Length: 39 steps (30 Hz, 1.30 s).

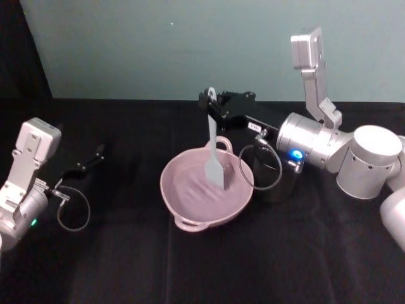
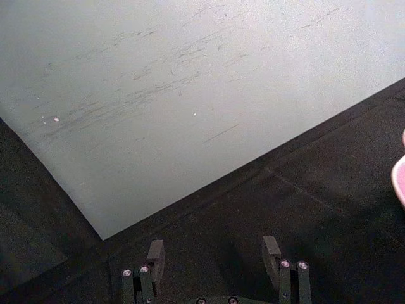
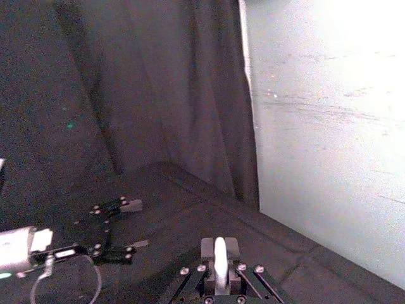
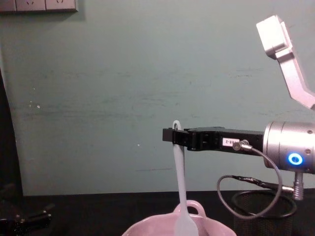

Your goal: Use the one hand to pick up the spoon and stir the clear water in the bowl.

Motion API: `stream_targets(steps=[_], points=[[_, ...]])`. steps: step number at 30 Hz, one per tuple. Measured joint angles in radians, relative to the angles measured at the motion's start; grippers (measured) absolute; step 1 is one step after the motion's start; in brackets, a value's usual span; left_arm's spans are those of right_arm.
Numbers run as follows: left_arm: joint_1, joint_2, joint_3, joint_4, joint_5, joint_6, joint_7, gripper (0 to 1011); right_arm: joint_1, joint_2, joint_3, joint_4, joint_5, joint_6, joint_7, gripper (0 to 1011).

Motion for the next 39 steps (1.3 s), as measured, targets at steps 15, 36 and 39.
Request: stream_targets(steps=[15,36,39], points=[[0.000,0.000,0.000,0.000,0.000,0.000,0.000,1011,-0.032,-0.018,-0.041,-0.051,-0.001,-0.002,0.010,109],[0.000,0.000,0.000,0.000,0.000,0.000,0.000,1011,0.121,-0.131,-0.041,0.225,-0.008,-0.058,0.056,109],[0.000,0.000,0.000,0.000,0.000,0.000,0.000,1011,0.121,-0.122,-0.029,0.226,-0.009,-0.058,0.053,109]])
